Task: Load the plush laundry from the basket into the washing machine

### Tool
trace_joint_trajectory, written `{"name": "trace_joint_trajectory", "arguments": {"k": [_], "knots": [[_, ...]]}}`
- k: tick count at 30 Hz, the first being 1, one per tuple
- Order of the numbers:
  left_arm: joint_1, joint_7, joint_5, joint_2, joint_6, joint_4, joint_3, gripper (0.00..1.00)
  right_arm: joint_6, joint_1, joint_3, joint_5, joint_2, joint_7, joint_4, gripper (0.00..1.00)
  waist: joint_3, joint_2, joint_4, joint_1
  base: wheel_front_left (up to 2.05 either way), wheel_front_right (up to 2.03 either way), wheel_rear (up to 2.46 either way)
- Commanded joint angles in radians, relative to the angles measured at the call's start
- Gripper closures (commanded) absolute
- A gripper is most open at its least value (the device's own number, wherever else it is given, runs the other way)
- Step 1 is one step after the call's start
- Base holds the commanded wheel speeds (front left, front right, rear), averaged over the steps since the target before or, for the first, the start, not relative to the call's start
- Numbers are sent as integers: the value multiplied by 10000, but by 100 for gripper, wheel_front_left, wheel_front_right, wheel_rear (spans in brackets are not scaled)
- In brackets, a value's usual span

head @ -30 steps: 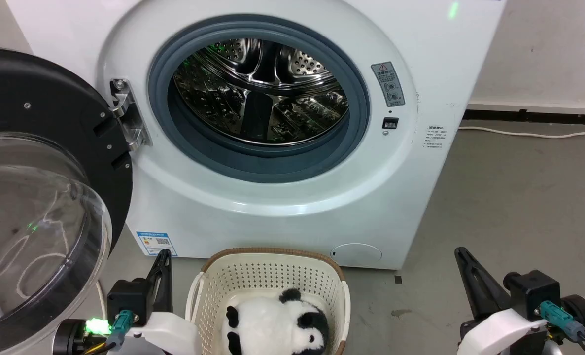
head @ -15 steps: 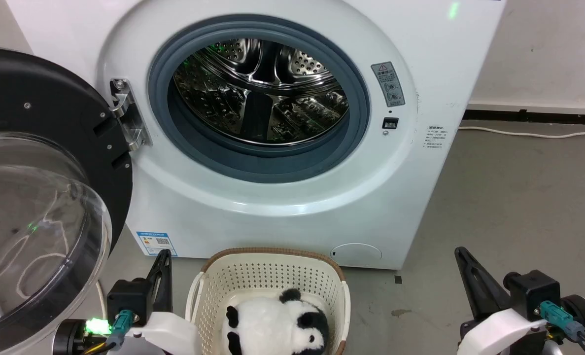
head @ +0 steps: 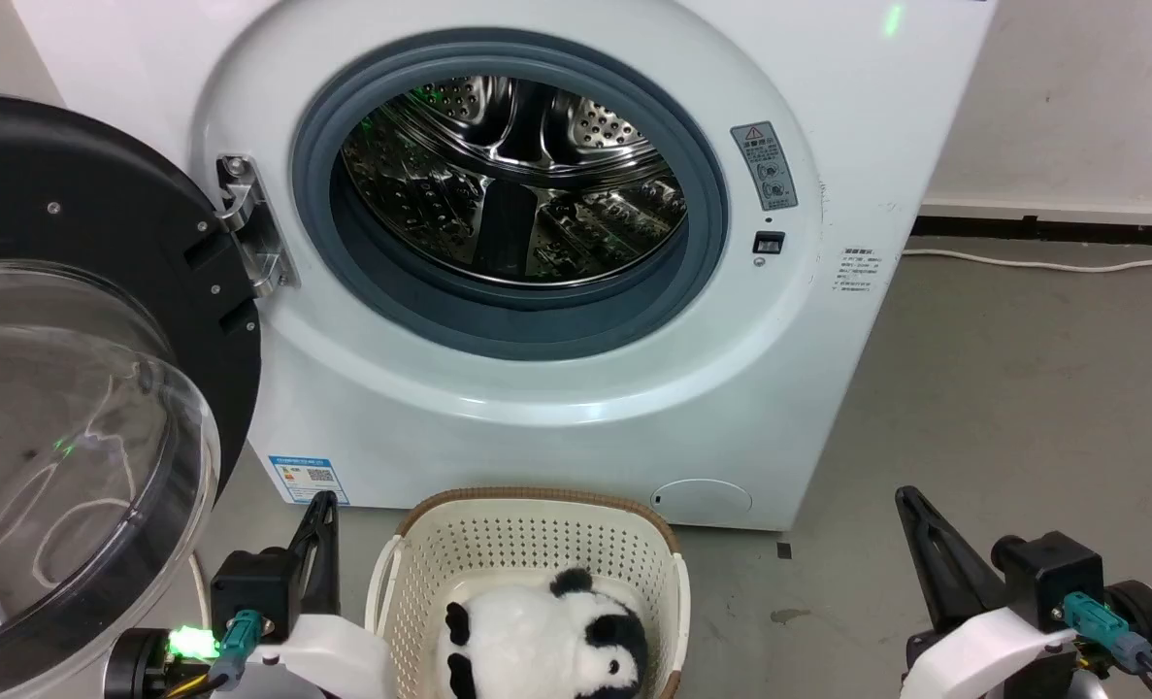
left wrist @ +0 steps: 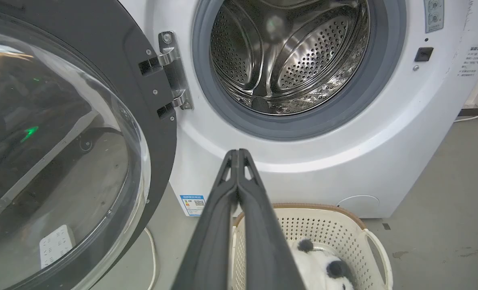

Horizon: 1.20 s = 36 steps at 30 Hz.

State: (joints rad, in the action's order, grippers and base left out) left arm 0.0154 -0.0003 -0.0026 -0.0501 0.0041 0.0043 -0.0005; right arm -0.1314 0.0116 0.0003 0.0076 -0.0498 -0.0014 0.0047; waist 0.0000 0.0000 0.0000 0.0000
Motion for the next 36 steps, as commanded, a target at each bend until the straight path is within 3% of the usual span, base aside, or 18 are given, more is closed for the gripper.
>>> {"name": "trace_joint_trajectory", "arguments": {"k": [1,6,7,20,36], "knots": [[-154,3,26,-1,-41,-43,5,100,7,-116,-3,-76,-4,14,-47,100,0,0,0,0,0,0,0],[-154,3,26,-1,-41,-43,5,100,7,-116,-3,-76,-4,14,-47,100,0,0,0,0,0,0,0],[1,-1,0,0,2,2,-2,0,0,0,-2,1,0,-1,0,0,0,0,0,0,0,0,0],[-10,-214,-15,0,118,36,-208,0,-1,7,-107,201,0,-213,4,0,66,0,-97,0,0,0,0],[-548,-548,34,-141,164,851,-585,0,0,-351,-92,639,-1,-545,-84,0,1094,0,-762,0,0,0,0]]}}
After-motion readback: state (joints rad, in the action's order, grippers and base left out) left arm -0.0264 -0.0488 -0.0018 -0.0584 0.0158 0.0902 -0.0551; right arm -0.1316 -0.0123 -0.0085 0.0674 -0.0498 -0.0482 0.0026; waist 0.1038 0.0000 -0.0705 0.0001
